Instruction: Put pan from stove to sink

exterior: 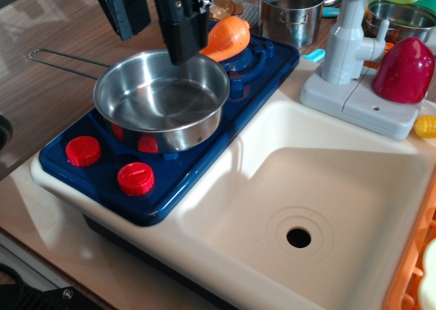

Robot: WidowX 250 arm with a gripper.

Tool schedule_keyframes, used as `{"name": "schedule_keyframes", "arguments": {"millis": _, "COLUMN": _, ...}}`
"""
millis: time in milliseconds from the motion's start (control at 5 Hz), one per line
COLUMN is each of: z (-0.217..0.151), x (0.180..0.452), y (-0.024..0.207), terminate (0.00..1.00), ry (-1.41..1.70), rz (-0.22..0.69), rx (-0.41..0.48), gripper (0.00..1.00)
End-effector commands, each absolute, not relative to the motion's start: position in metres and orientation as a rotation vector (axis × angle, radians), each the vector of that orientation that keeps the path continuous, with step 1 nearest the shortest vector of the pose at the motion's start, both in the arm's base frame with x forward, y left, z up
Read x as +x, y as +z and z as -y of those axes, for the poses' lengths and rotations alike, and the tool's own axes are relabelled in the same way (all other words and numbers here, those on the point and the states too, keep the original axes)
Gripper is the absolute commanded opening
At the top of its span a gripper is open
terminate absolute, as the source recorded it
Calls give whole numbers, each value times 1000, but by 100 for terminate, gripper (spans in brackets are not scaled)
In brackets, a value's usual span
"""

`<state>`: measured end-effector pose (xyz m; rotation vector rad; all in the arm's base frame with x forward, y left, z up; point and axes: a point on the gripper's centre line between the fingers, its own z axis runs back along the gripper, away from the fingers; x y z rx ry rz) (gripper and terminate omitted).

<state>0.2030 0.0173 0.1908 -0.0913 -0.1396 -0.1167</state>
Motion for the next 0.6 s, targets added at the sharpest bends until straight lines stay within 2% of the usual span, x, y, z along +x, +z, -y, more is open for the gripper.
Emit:
{"name": "schedule_keyframes", "arguments": {"millis": 0, "z": -17, "x": 203, "y": 191, "terminate": 0, "ry": -117, "rz": 140, "rx": -91, "gripper": 100}}
{"name": "schedule_keyframes", "arguments": {"millis": 200, "z": -25, "x": 204, "y": 201, "terminate": 0, "ry": 46, "rz": 102, "rx": -50, "gripper": 100}}
{"name": "schedule_keyframes", "arguments": {"millis": 400, "z": -33, "x": 203, "y": 204, "terminate": 0, "ry": 100, "rz": 113, "rx": -15, "gripper": 100}}
